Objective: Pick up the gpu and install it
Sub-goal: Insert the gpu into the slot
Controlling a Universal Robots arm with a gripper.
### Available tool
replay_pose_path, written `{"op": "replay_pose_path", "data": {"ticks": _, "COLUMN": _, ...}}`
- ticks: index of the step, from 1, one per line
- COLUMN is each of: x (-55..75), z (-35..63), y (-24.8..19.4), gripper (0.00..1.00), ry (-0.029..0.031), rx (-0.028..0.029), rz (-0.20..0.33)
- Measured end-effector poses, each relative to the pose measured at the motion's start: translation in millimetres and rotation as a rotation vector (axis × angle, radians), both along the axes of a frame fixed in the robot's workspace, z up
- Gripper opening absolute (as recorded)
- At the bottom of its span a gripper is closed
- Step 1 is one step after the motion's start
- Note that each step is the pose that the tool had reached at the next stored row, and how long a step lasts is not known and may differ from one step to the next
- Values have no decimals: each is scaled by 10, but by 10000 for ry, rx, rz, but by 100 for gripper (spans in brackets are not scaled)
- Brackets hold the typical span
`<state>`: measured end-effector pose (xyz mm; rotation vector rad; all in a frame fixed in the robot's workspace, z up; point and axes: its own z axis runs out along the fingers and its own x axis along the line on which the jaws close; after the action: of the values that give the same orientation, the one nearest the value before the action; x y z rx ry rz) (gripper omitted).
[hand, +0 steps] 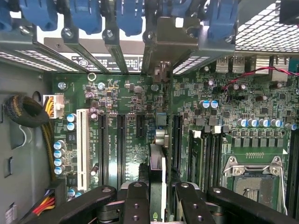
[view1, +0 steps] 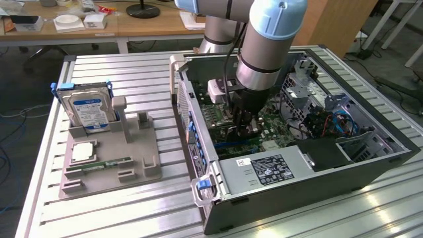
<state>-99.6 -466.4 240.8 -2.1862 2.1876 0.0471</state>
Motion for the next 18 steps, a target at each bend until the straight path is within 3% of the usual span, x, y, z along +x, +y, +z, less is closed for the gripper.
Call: {"op": "replay_pose_path", "data": {"ticks": 18, "x": -50, "z": -11, "y": 0, "gripper": 26, "ry": 0, "rx": 4, "rz": 3}}
